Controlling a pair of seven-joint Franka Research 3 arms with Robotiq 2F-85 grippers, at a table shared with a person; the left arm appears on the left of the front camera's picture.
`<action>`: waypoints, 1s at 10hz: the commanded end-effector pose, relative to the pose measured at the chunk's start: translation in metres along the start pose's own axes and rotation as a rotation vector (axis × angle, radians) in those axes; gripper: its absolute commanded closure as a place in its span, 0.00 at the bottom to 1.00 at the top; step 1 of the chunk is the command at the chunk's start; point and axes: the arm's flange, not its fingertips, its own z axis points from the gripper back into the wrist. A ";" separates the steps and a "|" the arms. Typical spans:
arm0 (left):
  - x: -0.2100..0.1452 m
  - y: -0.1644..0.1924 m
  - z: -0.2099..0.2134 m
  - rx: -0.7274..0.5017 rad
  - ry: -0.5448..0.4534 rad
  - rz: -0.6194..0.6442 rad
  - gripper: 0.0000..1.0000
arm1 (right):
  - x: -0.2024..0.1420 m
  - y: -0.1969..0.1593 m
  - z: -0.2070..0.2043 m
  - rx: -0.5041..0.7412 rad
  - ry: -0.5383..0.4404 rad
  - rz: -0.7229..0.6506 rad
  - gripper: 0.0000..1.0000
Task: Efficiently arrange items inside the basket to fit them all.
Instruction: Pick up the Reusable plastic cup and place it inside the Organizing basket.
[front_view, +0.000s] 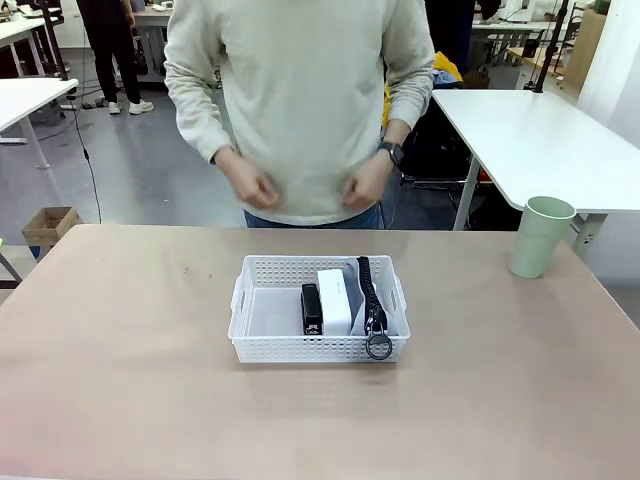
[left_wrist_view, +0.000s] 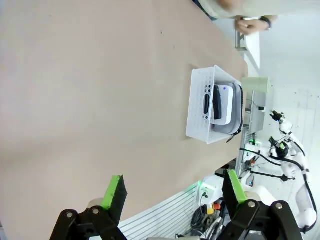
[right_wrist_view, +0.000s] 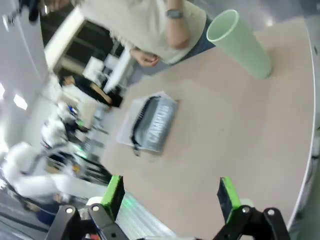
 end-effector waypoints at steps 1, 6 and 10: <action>-0.003 0.003 0.004 -0.004 0.008 -0.018 0.00 | 0.008 -0.017 -0.033 -0.288 -0.056 0.740 0.00; -0.003 0.003 0.004 -0.004 0.008 -0.018 0.00 | 0.013 -0.007 -0.075 -0.105 0.141 0.644 0.00; -0.003 0.003 0.004 -0.004 0.008 -0.018 0.00 | 0.027 -0.056 -0.109 -0.160 0.030 0.872 0.00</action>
